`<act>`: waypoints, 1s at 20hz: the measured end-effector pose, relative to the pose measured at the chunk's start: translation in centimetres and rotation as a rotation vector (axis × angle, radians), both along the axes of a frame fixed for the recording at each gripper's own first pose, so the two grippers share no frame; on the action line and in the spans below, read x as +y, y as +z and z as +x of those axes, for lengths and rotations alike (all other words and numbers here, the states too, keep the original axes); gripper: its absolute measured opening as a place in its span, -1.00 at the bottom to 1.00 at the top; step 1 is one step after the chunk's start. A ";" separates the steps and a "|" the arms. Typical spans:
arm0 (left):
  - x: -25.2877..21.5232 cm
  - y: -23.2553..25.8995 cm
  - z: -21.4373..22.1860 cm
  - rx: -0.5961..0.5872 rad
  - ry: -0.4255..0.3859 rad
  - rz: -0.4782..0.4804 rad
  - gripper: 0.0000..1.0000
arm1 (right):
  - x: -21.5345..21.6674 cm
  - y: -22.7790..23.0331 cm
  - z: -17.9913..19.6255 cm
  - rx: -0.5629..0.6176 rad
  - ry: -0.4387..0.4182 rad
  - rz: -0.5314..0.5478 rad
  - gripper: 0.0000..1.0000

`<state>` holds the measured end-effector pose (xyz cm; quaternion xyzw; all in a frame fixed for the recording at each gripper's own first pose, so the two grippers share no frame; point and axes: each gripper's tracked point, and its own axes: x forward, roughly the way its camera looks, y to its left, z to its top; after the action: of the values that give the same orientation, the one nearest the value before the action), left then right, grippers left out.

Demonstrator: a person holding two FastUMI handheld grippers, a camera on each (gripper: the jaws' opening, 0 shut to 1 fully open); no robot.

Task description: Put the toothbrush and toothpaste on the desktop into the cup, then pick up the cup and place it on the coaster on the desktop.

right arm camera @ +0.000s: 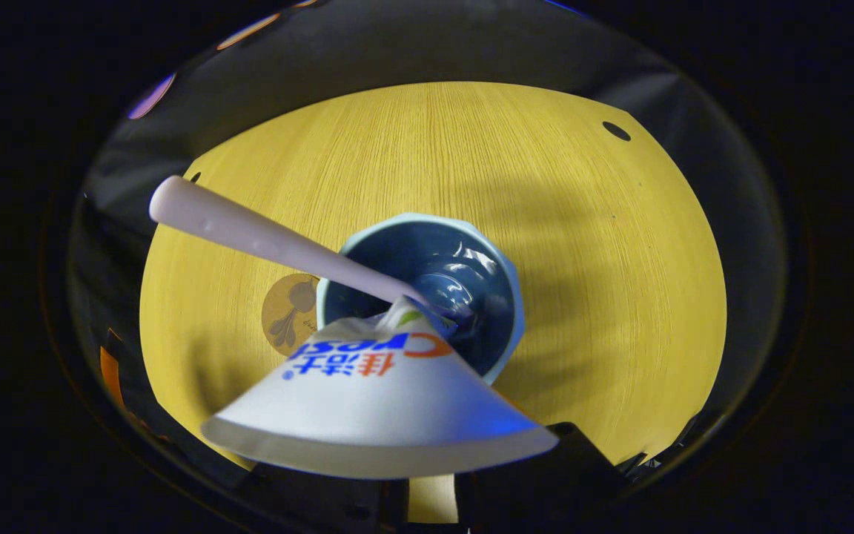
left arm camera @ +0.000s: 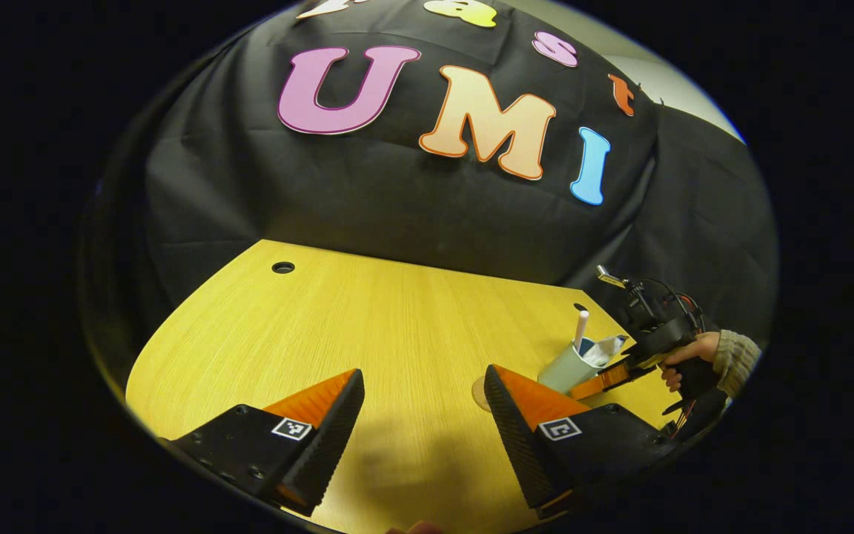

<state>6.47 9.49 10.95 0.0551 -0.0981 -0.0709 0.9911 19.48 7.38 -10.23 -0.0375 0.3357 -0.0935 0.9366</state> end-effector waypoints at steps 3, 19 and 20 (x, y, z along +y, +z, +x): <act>-0.1 0.1 -0.2 -0.005 -0.002 0.009 0.89 | 0.2 -0.2 0.0 -0.005 0.006 -0.013 -0.29; 2.5 -2.3 -1.8 0.036 0.053 0.036 0.89 | 8.6 0.6 0.0 0.016 0.246 -0.090 -0.34; 2.8 -2.4 -1.8 0.038 0.057 0.034 0.89 | 8.8 0.4 0.2 0.020 0.248 -0.095 -0.34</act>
<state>4.69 12.25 8.55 0.0733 -0.0763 -0.0451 0.9934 19.64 16.16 -9.84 -0.1239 0.3329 0.0076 0.9348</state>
